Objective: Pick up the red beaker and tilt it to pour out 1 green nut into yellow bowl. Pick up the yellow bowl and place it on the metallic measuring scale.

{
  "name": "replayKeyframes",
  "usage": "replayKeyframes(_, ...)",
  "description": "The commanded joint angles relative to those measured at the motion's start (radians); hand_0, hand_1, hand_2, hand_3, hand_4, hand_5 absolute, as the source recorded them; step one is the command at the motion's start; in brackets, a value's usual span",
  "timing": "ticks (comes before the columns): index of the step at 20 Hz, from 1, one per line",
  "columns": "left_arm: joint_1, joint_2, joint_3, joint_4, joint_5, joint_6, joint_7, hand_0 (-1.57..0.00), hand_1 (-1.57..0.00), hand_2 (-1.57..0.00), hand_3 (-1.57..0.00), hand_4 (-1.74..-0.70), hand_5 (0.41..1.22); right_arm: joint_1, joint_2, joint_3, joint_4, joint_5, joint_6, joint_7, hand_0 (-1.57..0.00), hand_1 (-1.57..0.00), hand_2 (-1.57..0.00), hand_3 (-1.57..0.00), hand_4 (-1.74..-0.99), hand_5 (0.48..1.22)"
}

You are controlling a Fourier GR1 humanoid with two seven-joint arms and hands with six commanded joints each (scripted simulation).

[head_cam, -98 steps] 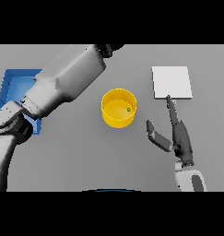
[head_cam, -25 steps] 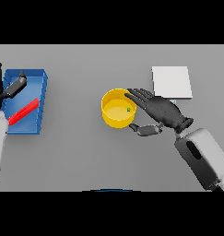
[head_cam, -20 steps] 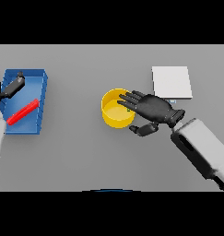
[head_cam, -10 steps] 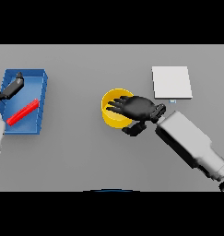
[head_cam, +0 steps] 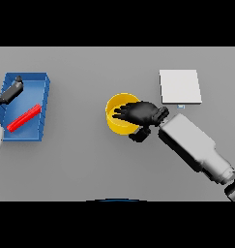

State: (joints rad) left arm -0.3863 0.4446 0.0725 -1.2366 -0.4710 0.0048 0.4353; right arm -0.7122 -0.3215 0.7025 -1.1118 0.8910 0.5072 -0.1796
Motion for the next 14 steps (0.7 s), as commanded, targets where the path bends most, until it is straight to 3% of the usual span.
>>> replayKeyframes(1, 0.002, 0.004, 0.0, 0.009, -0.005, 0.002, -0.003, 0.0, 0.0, 0.0, 0.0, -0.74, 0.697, 0.004, 0.006, 0.001, -0.002, -0.005, 0.006, -0.001, 0.0, 0.0, -0.01, -0.05, -1.285, 0.753)
replayKeyframes(4, 0.004, 0.007, 0.005, 0.005, -0.002, 0.006, -0.006, 0.0, 0.0, 0.0, 0.0, -0.75, 0.701, -0.003, 0.021, -0.013, 0.02, -0.012, 0.037, 0.054, -0.03, -0.04, -0.07, -0.14, -1.302, 0.805)
replayKeyframes(5, 0.001, 0.009, 0.006, 0.004, -0.002, 0.005, -0.006, 0.0, 0.0, 0.0, 0.0, -0.75, 0.701, -0.003, 0.024, -0.011, 0.023, -0.01, 0.039, 0.059, -0.16, -0.14, -0.15, -0.18, -1.321, 0.839)
replayKeyframes(6, 0.006, 0.006, 0.004, 0.006, -0.002, 0.004, -0.005, 0.0, 0.0, 0.0, 0.0, -0.75, 0.7, -0.004, 0.013, -0.011, 0.01, -0.015, 0.052, 0.042, -0.44, -0.42, -0.38, -0.24, -1.351, 0.915)
replayKeyframes(8, 0.003, 0.006, 0.001, -0.002, -0.006, 0.004, 0.001, 0.0, 0.0, 0.0, 0.0, -0.76, 0.704, 0.001, 0.017, -0.006, 0.016, -0.019, 0.045, 0.022, -0.85, -0.84, -0.81, -0.4, -1.463, 1.025)
replayKeyframes(10, -0.001, 0.009, 0.002, 0.004, -0.009, 0.008, -0.003, 0.0, 0.0, 0.0, 0.0, -0.76, 0.701, 0.001, 0.009, -0.008, 0.014, -0.031, 0.06, 0.012, -1.11, -1.1, -1.08, -0.71, -1.557, 1.096)
replayKeyframes(12, -0.003, 0.01, -0.002, 0.015, -0.014, 0.008, -0.008, 0.0, 0.0, 0.0, 0.0, -0.75, 0.698, -0.002, 0.008, -0.005, 0.003, -0.041, 0.087, 0.03, -1.28, -1.27, -1.18, -1.01, -1.623, 1.141)
replayKeyframes(14, -0.007, 0.013, 0.0, 0.015, -0.012, 0.006, -0.013, 0.0, 0.0, 0.0, 0.0, -0.75, 0.692, -0.003, 0.007, 0.002, 0.009, -0.043, 0.068, 0.027, -1.38, -1.38, -1.23, -1.21, -1.666, 1.17)
